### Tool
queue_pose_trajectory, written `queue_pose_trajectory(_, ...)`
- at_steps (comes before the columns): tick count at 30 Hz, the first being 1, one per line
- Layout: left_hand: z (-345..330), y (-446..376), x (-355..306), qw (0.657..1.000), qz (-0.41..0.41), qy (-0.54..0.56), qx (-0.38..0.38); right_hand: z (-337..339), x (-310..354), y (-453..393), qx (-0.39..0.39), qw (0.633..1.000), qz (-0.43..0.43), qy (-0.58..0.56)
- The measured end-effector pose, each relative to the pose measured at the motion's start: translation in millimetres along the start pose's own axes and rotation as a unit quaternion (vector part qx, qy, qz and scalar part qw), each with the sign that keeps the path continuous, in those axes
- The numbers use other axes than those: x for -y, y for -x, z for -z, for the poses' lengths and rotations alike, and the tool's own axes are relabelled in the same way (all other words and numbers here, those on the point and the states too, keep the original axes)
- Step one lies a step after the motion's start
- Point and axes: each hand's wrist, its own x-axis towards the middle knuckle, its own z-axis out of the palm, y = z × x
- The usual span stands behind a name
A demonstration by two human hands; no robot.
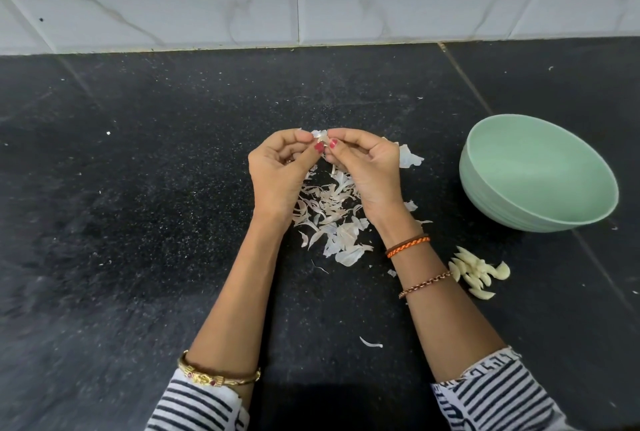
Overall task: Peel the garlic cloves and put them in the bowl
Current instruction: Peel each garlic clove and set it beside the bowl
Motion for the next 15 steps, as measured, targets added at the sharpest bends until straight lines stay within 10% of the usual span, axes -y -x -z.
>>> queue_pose_trajectory(15, 5.2, -2.9, 3.0, 0.999, -0.022, -0.014, 0.019, 5.0, -6.3, -3.4, 0.002, 0.985, 0.078, 0.152)
